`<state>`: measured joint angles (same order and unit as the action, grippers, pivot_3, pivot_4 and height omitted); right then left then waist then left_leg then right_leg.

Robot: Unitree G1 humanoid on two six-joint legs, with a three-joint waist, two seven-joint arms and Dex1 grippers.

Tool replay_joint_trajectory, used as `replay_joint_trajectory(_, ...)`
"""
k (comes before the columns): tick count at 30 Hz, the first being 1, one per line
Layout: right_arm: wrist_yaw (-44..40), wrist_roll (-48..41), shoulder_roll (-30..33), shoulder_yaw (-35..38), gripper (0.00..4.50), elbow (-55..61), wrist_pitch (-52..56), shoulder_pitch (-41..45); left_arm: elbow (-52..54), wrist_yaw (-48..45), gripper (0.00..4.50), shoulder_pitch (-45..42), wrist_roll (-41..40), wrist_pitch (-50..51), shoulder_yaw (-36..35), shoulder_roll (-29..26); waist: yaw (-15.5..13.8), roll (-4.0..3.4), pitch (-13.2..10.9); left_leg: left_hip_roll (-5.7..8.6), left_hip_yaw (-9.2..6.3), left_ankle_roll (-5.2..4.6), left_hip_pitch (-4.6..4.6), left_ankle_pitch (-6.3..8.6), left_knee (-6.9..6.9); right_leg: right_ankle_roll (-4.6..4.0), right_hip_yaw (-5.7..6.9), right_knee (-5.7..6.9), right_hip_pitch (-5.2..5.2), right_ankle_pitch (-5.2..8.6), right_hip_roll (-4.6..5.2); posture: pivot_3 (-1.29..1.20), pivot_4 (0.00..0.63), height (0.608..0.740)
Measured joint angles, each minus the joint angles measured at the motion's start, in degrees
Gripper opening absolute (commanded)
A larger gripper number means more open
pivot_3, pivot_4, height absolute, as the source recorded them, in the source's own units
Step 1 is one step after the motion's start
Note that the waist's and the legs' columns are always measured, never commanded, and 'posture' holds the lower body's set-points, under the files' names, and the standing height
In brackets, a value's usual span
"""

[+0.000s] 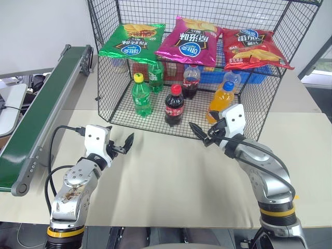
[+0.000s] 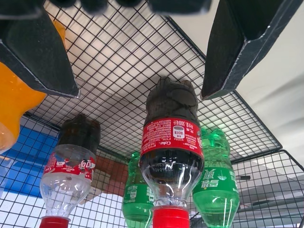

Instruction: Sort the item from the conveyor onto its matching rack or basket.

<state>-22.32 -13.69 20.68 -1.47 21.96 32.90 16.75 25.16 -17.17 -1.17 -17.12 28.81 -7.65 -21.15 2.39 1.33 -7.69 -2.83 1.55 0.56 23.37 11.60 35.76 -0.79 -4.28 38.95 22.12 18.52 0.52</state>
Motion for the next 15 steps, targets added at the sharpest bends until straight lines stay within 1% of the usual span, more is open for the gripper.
replay_joint_trajectory(2, 0.0, 0.0, 0.0, 0.0, 4.50, 0.0, 0.0, 0.0, 0.1, -0.1, 4.45, 0.1, -0.1, 0.0, -0.1, 0.0, 0.0, 0.00, 0.0, 0.00, 0.00, 0.00, 0.00, 0.00, 0.00, 0.00, 0.00, 0.00, 0.00, 0.00, 0.00, 0.00, 0.150, 0.740)
replay_joint_trajectory(5, -0.1, 0.1, -0.6, -0.5, 4.50, 0.1, -0.2, -0.9, 3.7, -0.9, 4.45, 2.4, -2.7, 0.0, -1.9, 0.2, 0.1, 0.00, 0.0, -0.03, 0.00, -0.01, 0.00, 0.01, -0.01, 0.00, -0.01, 0.00, 0.01, 0.00, 0.00, 0.00, 0.150, 0.740)
replay_joint_trajectory(7, -0.1, 0.2, -1.2, -1.5, 4.50, 0.1, -0.4, -1.3, 4.6, -1.1, 4.45, 2.5, -3.5, 0.0, -3.0, 0.2, 0.0, 0.00, 0.0, -0.02, 0.00, -0.01, -0.02, 0.01, 0.00, 0.00, -0.02, 0.00, 0.00, 0.00, 0.00, 0.00, 0.150, 0.740)
replay_joint_trajectory(15, 0.1, 1.2, -2.0, -2.6, 4.50, 0.6, -0.5, -1.3, 4.7, -1.9, 4.45, 2.7, -5.7, 0.1, -5.5, -0.5, 0.1, 0.00, 0.0, -0.01, 0.00, -0.01, -0.01, 0.01, 0.00, 0.01, -0.01, -0.01, -0.01, 0.00, 0.00, 0.00, 0.150, 0.740)
